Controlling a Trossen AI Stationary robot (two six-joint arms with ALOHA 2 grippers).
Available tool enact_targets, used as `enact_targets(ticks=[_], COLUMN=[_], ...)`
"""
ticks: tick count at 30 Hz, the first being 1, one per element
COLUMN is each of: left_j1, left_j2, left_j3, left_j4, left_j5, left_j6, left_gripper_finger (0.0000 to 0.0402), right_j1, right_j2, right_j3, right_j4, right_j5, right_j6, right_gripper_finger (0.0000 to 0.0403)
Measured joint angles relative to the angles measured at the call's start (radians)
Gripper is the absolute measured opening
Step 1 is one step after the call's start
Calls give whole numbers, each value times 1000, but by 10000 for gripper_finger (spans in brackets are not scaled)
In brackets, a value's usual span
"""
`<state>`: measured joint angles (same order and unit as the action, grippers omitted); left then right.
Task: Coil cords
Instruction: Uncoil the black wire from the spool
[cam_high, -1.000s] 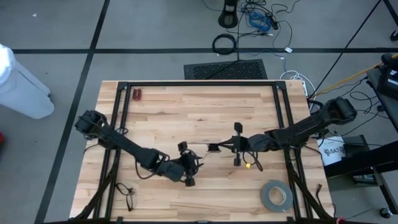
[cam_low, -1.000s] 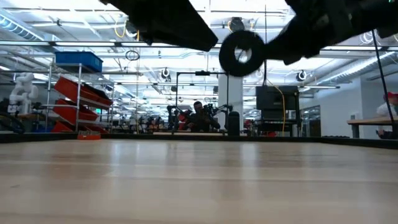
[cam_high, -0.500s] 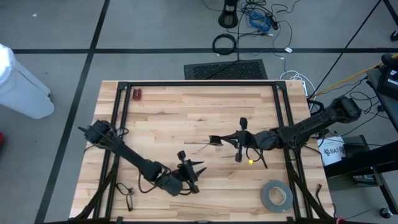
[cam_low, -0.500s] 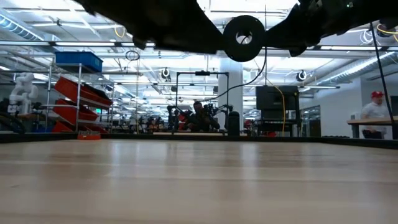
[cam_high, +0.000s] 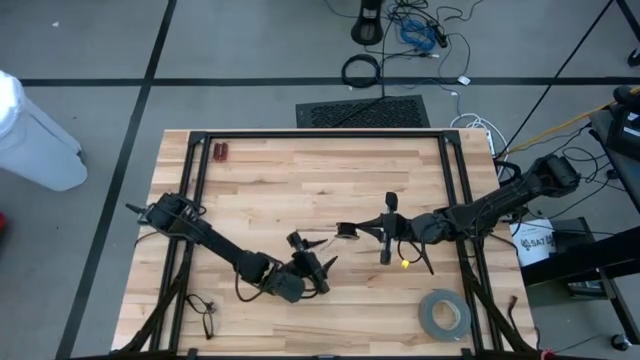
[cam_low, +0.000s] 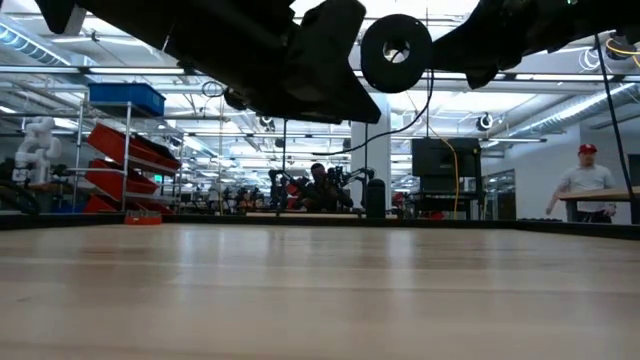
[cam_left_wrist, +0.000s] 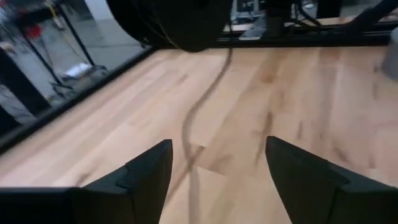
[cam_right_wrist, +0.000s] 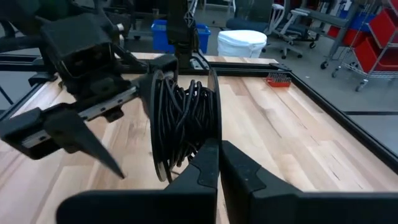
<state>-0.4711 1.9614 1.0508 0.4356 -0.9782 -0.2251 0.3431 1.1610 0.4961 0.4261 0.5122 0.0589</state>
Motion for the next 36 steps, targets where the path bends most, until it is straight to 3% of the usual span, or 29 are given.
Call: enact_targets(ticks=[12, 18, 22, 36], left_j1=[69, 95, 100, 98], left_j2=[0, 0, 0, 0], left_j3=[0, 0, 0, 0], left_j4=[-63, -61, -60, -64], left_j5=[6, 148, 154, 164], left_j6=[-2, -4, -4, -4], left_gripper_finger=[257, 243, 231, 115], right_j1=[0, 0, 0, 0], right_j2=[0, 0, 0, 0], right_j3=[0, 0, 0, 0], right_j4=[12, 19, 19, 20], right_j5=[14, 15, 15, 16], right_j6=[-22, -36, -37, -37], right_gripper_finger=[0, 0, 0, 0])
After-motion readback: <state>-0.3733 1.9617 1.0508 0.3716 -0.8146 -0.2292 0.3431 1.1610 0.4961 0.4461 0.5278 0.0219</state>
